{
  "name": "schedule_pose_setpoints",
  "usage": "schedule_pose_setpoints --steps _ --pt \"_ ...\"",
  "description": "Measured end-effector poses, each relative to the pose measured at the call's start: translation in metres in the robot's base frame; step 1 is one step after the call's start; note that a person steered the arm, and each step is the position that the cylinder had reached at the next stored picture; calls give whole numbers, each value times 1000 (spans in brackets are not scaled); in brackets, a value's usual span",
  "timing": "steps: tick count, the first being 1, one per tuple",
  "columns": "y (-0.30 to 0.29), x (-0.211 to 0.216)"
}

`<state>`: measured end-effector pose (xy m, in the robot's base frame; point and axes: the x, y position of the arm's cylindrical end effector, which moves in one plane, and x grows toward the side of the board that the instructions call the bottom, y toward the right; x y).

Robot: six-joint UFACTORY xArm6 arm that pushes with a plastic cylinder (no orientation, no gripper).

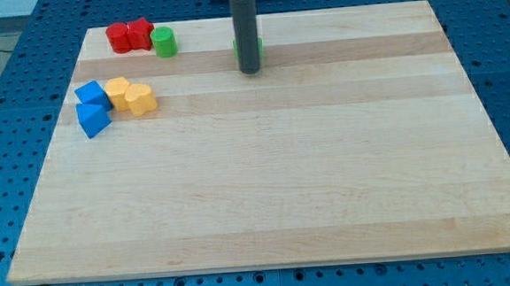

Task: Push the green star into the green circle

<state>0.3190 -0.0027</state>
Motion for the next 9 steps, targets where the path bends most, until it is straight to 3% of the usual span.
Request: schedule_pose_setpoints --steps 2,5,7,8,9 --pt "-25 -30" --pt "-25 -34" --pt "-112 -61" --pt "-59 -43" --pt "-17 -56"
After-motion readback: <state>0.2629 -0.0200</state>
